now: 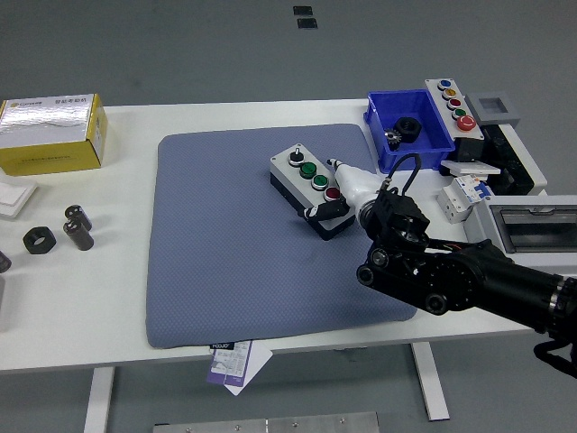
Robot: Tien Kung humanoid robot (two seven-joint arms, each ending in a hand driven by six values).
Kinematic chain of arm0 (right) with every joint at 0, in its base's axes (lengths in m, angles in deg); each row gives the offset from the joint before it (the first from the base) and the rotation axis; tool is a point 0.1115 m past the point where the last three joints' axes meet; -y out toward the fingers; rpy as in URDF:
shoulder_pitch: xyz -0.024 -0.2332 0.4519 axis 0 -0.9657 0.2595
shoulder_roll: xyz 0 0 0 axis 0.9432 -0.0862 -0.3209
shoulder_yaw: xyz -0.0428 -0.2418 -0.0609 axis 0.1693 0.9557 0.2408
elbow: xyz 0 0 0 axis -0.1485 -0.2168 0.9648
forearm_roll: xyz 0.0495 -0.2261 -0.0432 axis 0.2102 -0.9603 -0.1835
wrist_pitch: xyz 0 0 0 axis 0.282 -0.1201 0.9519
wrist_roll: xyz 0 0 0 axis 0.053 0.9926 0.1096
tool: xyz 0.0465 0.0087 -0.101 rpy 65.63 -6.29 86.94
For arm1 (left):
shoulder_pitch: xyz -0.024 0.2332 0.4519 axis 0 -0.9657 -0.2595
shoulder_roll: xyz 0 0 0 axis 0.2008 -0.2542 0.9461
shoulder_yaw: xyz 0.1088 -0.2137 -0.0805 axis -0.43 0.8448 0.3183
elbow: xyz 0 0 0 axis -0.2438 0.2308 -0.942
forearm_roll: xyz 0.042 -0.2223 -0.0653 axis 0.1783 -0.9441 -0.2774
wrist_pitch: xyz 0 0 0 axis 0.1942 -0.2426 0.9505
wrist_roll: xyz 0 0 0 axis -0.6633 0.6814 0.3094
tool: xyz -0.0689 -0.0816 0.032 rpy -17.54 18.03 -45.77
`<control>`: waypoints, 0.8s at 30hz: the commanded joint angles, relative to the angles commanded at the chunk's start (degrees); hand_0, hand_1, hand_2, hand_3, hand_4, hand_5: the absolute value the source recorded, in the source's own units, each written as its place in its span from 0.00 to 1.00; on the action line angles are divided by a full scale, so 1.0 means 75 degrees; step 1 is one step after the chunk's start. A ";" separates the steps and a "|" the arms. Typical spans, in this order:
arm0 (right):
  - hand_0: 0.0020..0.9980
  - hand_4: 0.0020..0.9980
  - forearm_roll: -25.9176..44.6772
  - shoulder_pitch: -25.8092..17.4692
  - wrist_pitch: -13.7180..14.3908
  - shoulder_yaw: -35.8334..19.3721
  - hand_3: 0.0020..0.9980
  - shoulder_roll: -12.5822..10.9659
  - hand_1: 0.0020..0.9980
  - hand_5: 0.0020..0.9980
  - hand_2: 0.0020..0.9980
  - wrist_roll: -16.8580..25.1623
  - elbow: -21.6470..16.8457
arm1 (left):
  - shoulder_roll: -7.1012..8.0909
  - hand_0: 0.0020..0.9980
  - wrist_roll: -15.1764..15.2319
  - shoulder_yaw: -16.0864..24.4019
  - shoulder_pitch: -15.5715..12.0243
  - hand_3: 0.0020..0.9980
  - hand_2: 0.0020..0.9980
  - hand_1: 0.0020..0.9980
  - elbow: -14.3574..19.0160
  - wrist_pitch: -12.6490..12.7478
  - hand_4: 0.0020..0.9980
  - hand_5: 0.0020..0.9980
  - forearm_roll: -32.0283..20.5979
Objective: Pick up the button,place it on the desk,press the button,press the button
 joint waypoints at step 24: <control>0.35 0.39 -0.0366 0.0130 0.0723 0.0183 0.46 -0.1536 0.45 0.00 0.43 0.1592 -0.2081 | -0.0087 0.63 0.0128 -0.0246 -0.0069 0.60 0.50 0.51 -0.0007 -0.0007 0.68 0.16 -0.0303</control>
